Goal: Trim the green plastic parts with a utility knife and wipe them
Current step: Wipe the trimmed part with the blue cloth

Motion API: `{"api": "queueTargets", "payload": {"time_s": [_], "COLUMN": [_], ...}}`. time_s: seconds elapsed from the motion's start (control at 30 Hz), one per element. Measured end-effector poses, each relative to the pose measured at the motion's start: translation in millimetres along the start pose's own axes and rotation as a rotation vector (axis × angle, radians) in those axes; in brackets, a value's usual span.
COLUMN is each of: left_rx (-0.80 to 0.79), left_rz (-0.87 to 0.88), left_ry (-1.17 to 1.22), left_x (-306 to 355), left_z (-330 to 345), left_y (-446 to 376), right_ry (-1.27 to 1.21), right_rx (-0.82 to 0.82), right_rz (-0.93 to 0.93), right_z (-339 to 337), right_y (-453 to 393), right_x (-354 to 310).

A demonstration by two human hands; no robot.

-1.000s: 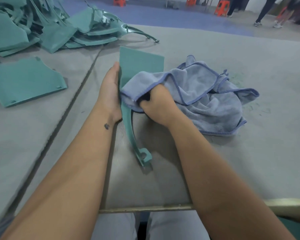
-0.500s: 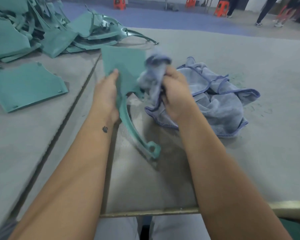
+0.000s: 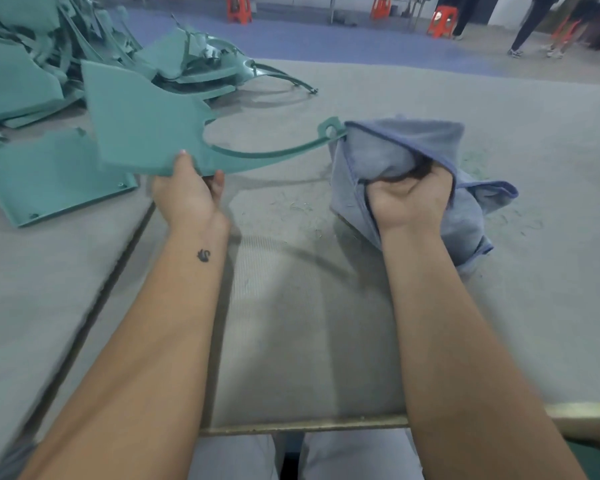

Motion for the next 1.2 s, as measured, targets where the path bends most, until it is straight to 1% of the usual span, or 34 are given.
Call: {"api": "queueTargets", "payload": {"time_s": [0.1,0.17,0.27,0.33,0.37,0.4,0.5,0.53,0.57,0.67,0.7,0.93,1.03,1.2], "left_rx": [0.071,0.03,-0.095,-0.168,-0.197,-0.217,-0.318,-0.347,-0.357,-0.342,-0.342,-0.297,-0.299,-0.27], "left_rz": [-0.004,-0.077,-0.212,-0.261,-0.281,-0.304,-0.413,-0.448,-0.459,-0.417,-0.4,-0.31,-0.287,-0.218], "left_ry": [0.05,0.182,0.297,0.293,0.281,0.264,0.168,0.12,0.065,-0.039,-0.051,-0.072,-0.051,-0.084], "left_x": [4.2,0.8,-13.1,-21.6,-25.8,-30.6,-48.9,-55.7,-60.4,-64.9,-64.5,-62.4,-58.1,-46.5], "left_z": [-9.6,-9.0,1.4,11.5,16.8,21.8,37.5,41.0,42.4,42.4,42.8,43.3,41.6,35.1], "left_y": [-4.7,-5.1,-1.7,5.0,8.1,11.6,24.7,29.9,33.5,34.3,33.7,26.0,25.1,20.0], "right_ry": [-0.023,0.077,0.383,0.64,0.749,0.851,1.13,1.187,1.202,1.255,1.275,1.109,0.967,0.953], "right_rx": [-0.031,-0.07,-0.107,-0.1,-0.116,-0.166,-0.428,-0.445,-0.424,-0.319,-0.3,-0.235,-0.199,-0.24], "right_rz": [0.043,0.094,0.203,0.221,0.194,0.143,0.047,0.056,0.052,-0.103,-0.122,-0.137,-0.119,-0.118], "right_z": [-3.2,-2.2,-0.2,0.9,1.5,3.8,5.1,-0.2,-2.8,-1.2,-0.4,2.4,-1.2,-0.1], "right_y": [-1.3,0.5,5.7,15.3,19.3,23.2,34.2,35.4,35.9,24.7,21.4,10.9,12.0,10.2], "right_x": [-4.8,-3.1,21.2,44.8,52.6,57.9,74.0,76.8,76.7,71.1,70.6,61.1,53.8,42.0]}}
Point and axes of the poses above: each hand's wrist, its own y-axis away from the middle knuckle, its own z-axis out of the palm, x = y × z, the point moved 8 cm from there along -y, towards the middle knuckle, and after that the axes turned 9 degrees about -z, right-handed, at the moved point
